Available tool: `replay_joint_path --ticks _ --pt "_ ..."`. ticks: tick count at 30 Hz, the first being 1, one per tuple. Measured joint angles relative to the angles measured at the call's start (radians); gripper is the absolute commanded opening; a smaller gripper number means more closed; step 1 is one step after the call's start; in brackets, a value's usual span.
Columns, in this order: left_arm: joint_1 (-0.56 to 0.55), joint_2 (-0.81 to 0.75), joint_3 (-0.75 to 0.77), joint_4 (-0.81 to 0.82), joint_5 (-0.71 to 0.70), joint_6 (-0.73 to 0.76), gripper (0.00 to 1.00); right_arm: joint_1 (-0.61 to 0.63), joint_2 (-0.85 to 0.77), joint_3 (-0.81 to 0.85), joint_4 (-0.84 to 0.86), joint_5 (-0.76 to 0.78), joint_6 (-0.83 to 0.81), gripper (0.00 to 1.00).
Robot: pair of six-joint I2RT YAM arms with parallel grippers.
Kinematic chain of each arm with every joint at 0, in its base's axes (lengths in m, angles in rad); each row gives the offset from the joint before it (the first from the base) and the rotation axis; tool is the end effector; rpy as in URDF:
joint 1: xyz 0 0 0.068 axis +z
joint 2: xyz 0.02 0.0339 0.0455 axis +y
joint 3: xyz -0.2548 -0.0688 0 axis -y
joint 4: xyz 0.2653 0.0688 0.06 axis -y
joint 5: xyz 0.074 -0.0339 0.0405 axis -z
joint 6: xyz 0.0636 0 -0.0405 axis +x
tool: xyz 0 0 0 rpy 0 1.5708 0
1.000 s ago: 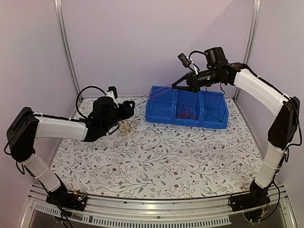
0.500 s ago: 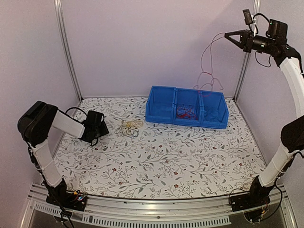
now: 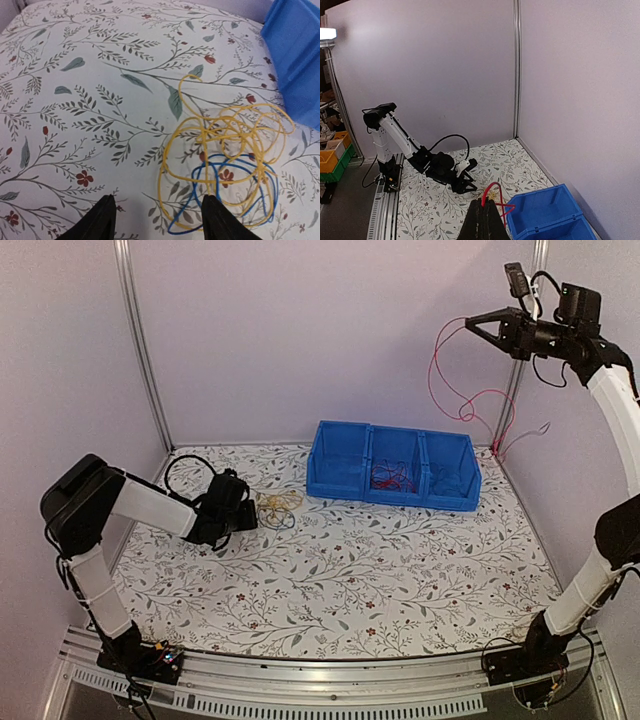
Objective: Untangle the cables
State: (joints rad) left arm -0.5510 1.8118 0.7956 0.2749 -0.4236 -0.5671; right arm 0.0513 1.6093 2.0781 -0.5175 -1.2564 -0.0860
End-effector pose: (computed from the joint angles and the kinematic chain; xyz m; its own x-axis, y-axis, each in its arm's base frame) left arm 0.3280 -0.1708 0.0779 -0.6029 -0.2043 -0.7712 -0.1244 0.9789 -0.1621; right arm 0.3294 0.0775 0.5369 0.0344 -0.0248 -0.9991 -0.9651 0.2590 -0.0397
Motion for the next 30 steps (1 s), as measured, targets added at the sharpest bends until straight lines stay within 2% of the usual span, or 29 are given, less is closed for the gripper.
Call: replay_joint_path --ticks 6,9,12,16,23,26,30 --pt "-0.140 -0.140 0.064 -0.011 -0.062 0.103 0.59 0.101 -0.014 -0.110 -0.158 0.032 -0.180 0.00" --pt "-0.190 -0.201 0.072 -0.011 -0.091 0.130 0.60 0.191 -0.045 -0.262 -0.194 0.071 -0.274 0.00" --pt "-0.225 -0.251 0.055 0.007 -0.093 0.163 0.61 0.286 -0.056 -0.487 -0.200 0.126 -0.343 0.00" --pt "-0.252 -0.297 -0.003 0.081 -0.049 0.215 0.63 0.342 -0.040 -0.620 -0.200 0.172 -0.362 0.00" --pt "-0.336 -0.271 -0.087 0.315 0.138 0.343 0.65 0.397 -0.018 -0.645 -0.140 0.214 -0.341 0.00" --pt "-0.389 -0.224 -0.068 0.385 0.191 0.402 0.65 0.412 -0.017 -0.645 -0.123 0.230 -0.325 0.00" --pt "-0.436 -0.125 0.028 0.424 0.266 0.470 0.63 0.428 -0.017 -0.642 -0.111 0.237 -0.299 0.00"
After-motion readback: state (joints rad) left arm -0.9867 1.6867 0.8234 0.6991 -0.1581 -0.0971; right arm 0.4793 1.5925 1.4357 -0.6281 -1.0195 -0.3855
